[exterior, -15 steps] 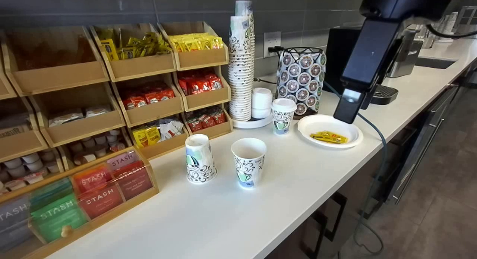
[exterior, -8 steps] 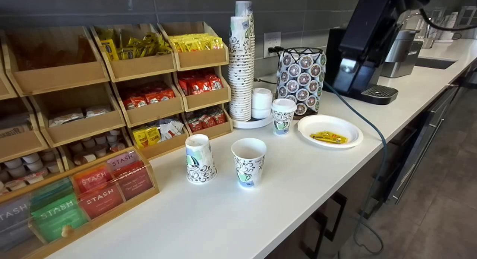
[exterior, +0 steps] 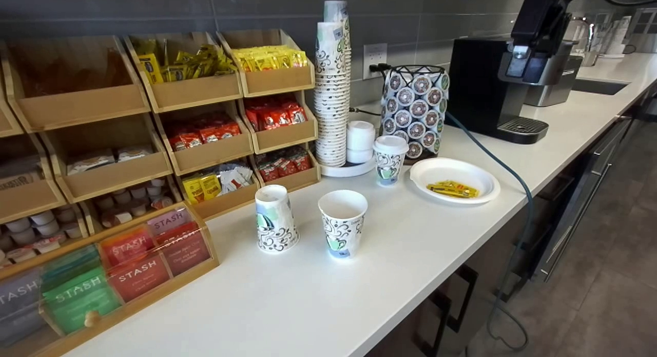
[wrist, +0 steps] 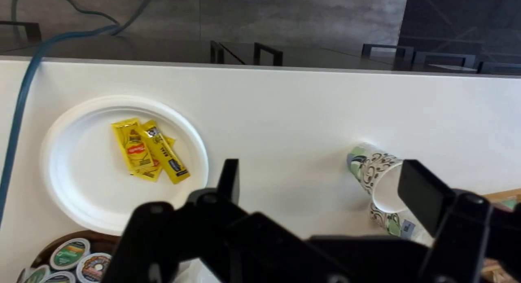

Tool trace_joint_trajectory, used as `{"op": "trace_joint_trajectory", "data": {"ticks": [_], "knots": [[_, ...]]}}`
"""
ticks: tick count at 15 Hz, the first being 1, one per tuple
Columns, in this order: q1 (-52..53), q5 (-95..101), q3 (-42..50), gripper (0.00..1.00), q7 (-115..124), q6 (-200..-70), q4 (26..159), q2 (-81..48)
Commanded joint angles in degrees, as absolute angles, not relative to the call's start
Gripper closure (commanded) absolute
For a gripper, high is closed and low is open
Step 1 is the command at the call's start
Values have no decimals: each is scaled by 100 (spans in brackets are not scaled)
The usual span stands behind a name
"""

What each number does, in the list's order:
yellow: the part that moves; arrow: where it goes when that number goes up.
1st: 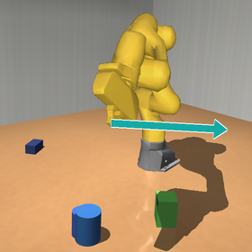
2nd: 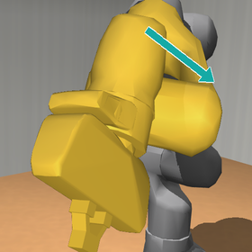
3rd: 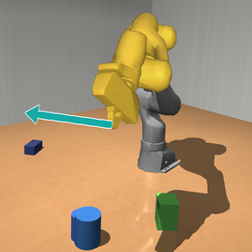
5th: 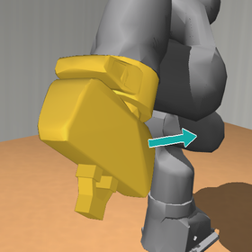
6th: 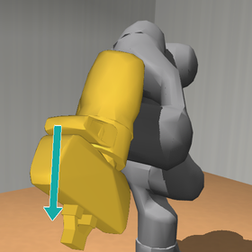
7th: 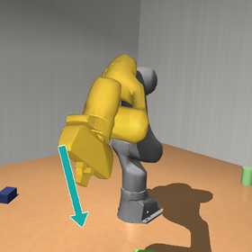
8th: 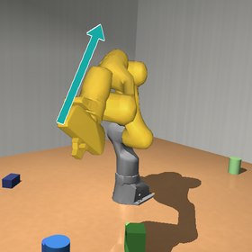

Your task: Remove the yellow sachet from the white plate and put it in the paper cup on the left

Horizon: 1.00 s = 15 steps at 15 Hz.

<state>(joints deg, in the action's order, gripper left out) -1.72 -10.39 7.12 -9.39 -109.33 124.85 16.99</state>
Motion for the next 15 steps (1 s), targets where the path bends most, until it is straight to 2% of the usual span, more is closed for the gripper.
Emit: {"op": "trace_joint_trajectory", "data": {"ticks": [1,10,15], "knots": [[-349,-747,857,0,-1494,-11243,12325,1011],[-770,-663,991,0,-2482,-13912,12728,-342],[-900,-629,897,0,-2435,-14113,12695,-568]]}}
